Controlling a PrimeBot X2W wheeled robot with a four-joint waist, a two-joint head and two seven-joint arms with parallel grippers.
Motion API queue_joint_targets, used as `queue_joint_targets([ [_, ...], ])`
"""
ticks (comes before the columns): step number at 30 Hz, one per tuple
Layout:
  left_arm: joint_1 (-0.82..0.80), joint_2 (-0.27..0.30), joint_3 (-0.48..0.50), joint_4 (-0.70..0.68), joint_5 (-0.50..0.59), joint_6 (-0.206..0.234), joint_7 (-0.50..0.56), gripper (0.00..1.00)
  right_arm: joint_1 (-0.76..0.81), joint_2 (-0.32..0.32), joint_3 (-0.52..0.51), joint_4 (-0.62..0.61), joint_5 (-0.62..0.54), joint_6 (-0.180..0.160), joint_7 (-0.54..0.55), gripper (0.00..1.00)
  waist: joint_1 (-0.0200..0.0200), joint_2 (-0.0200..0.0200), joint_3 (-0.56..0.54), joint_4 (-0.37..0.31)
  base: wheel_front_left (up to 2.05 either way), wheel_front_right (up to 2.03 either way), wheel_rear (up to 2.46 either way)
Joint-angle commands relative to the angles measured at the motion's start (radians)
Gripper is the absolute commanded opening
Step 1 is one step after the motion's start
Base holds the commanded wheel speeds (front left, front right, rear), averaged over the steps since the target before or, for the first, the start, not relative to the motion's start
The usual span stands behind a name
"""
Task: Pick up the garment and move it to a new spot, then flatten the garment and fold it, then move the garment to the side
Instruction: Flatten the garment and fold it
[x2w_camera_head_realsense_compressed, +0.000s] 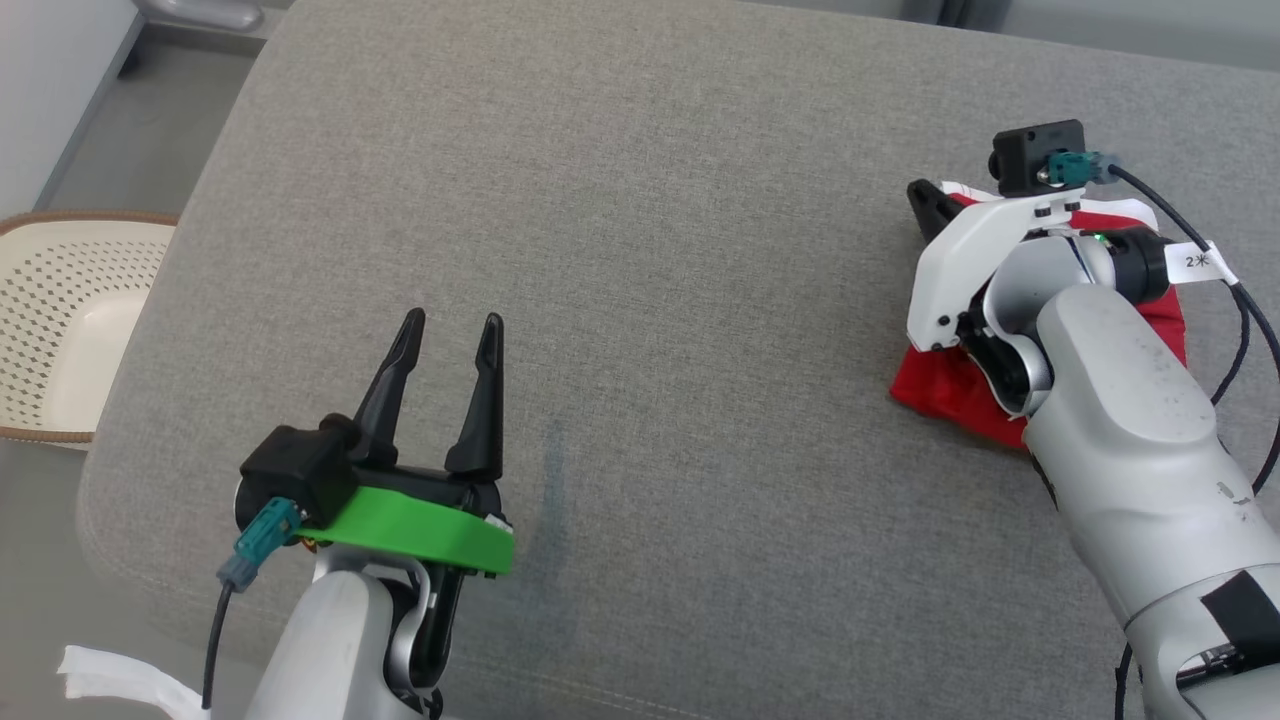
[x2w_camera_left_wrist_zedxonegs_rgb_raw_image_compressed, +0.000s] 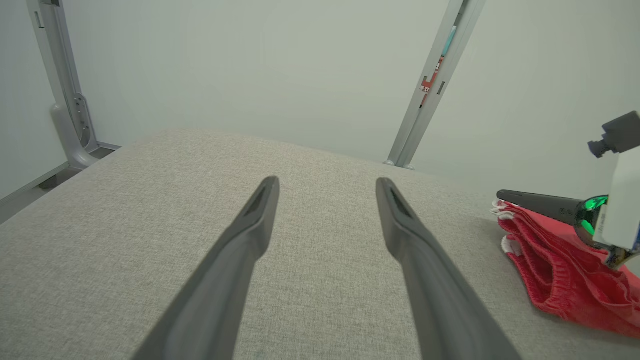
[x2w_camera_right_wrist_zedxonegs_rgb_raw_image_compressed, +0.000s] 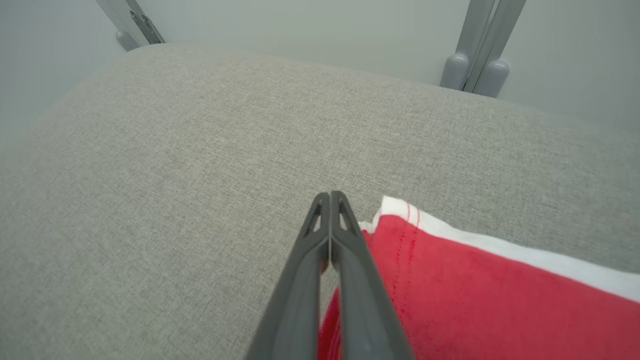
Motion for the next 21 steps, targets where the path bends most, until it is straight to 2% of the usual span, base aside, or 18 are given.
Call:
queue_joint_targets([
  [1,-0.01,0.002,0.008,-0.002,-0.003,-0.002,-0.003,1.0,-0.012,-0.019,0.009,-0.015,0.016,-0.001,-0.022,0.0,0.0,0.0,-0.002,-0.002,0.0,0.0,0.0],
  [6,0.009,0.002,0.021,0.001,0.007,-0.002,-0.003,1.0,0.03,-0.077,0.031,-0.084,0.048,-0.001,-0.085,0.0,0.0,0.0,-0.026,-0.031,0.0,0.0,0.0],
  [11,0.025,0.002,0.029,0.006,0.014,-0.002,-0.003,1.0,0.136,-0.152,-0.006,-0.154,0.023,-0.001,-0.118,0.0,0.0,0.0,-0.066,-0.071,0.0,0.0,0.0],
  [16,0.041,0.002,0.033,0.009,0.017,-0.002,-0.003,1.0,0.259,-0.164,-0.07,-0.214,0.006,-0.001,-0.144,0.0,0.0,0.0,-0.085,-0.11,0.0,0.0,0.0],
  [21,0.036,0.002,0.028,0.01,0.017,-0.002,-0.003,1.0,0.368,-0.123,-0.044,-0.254,-0.034,0.0,-0.162,0.0,0.0,0.0,-0.089,-0.126,0.0,0.0,0.0],
])
